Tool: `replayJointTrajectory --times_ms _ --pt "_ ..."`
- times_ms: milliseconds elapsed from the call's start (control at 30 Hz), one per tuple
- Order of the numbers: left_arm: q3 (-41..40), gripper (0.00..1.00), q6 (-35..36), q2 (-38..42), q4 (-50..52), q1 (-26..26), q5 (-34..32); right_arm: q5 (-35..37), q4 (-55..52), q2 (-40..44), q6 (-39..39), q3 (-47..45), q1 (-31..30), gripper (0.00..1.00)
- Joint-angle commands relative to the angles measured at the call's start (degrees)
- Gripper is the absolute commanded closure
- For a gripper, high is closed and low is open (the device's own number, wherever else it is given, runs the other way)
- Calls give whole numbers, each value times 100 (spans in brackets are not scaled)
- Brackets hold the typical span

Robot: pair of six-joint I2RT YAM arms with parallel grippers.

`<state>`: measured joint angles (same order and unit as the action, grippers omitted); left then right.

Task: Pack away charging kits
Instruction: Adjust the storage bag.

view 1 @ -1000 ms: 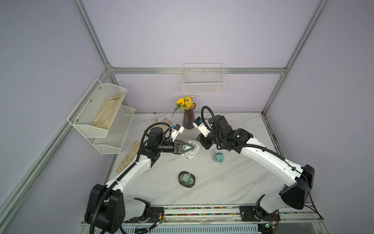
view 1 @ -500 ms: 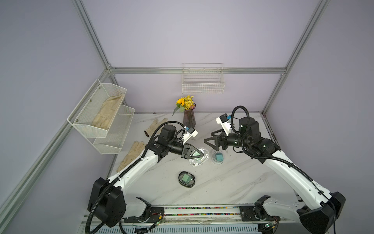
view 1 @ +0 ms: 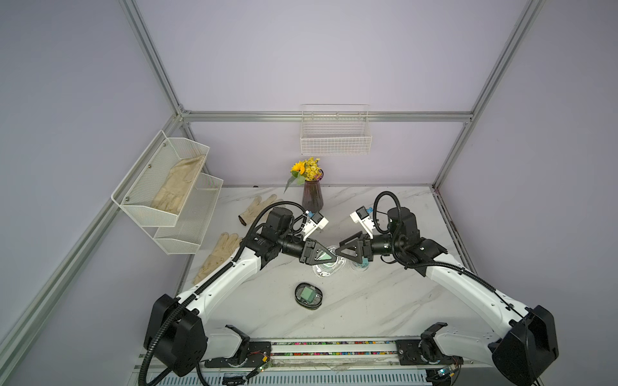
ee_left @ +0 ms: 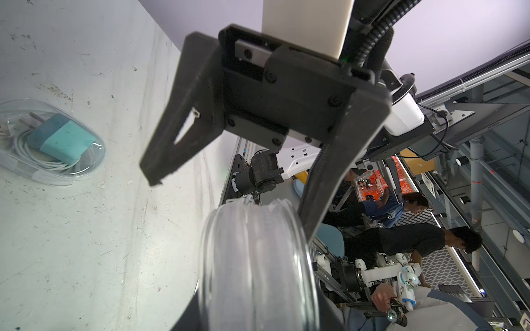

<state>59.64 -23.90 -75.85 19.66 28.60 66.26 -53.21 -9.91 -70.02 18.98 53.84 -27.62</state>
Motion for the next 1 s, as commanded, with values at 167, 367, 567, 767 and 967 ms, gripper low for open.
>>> replayJointTrajectory --times_ms 167,367,567,767,967 --pt "646 100 254 150 -94 22 209 -878 1234 -35 785 -528 28 81" --pt "685 97 232 176 -100 -33 213 -915 1872 -4 1237 -690 28 100" --pt "241 30 -613 403 -905 -91 -187 -406 3835 290 2789 -1102 26 100" --pt "-1294 2 -2910 1008 -3751 3 -2216 970 6190 373 4711 -1838 15 100" --pt "-2522 2 -3564 1021 -6110 689 -4966 2365 7910 198 5701 -2579 -153 100"
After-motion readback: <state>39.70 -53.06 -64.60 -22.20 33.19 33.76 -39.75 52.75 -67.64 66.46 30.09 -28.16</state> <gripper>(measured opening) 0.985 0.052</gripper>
